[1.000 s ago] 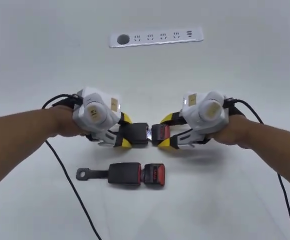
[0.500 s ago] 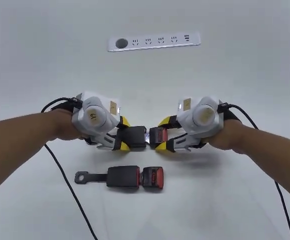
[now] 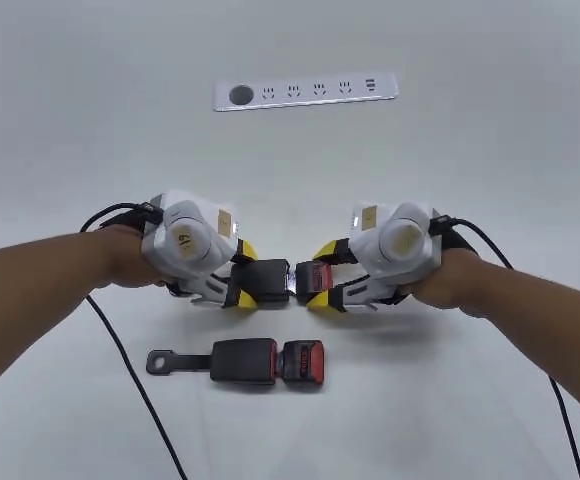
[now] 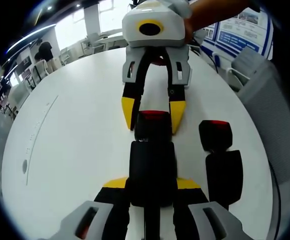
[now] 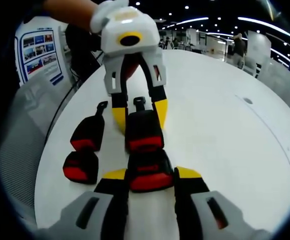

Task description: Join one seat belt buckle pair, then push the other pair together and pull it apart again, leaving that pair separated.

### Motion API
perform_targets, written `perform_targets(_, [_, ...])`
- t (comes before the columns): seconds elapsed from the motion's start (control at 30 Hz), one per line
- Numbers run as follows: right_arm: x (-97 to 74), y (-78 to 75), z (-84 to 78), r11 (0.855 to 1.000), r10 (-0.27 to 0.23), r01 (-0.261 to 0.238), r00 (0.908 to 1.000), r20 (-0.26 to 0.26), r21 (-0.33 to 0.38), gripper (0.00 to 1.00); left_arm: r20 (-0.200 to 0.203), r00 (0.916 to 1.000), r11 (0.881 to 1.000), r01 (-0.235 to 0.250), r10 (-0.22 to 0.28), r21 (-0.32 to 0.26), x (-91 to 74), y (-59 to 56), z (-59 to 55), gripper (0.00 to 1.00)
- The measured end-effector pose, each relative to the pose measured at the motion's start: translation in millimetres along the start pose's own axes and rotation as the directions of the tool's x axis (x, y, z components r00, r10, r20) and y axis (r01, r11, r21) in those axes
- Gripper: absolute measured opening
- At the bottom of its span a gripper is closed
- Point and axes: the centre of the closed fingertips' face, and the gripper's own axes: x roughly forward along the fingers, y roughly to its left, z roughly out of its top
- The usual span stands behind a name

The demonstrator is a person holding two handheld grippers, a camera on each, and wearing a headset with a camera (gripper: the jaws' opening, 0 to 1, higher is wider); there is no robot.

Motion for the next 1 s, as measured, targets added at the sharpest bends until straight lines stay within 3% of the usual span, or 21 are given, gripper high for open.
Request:
perform_targets(0.5, [-0.9,0.6,0.3,1.0,0.001,-0.001,0.9996,0.029,0.003,0.36,0.015,0.9999,1.0,0.002,-0.002,0.006,-2.6,-2.3,2.2,0.34])
perform_targets(0.7, [-5.4,0.6,-3.4,1.0,0.006,-0.006,0.9985,0.054,0.001,0.36,0.052,0.9986,1.0,-0.006,0.007,-0.009,-7.4,-3.4,-3.3,0.35])
perform_targets(1.0, [-8.7,0.3,-6.2,1.0,0.007,-0.008,0.9968,0.08,0.013,0.36,0.036,0.9993,1.0,0.001,-0.001,-0.002,-11.0,-6.9,1.8,0.34])
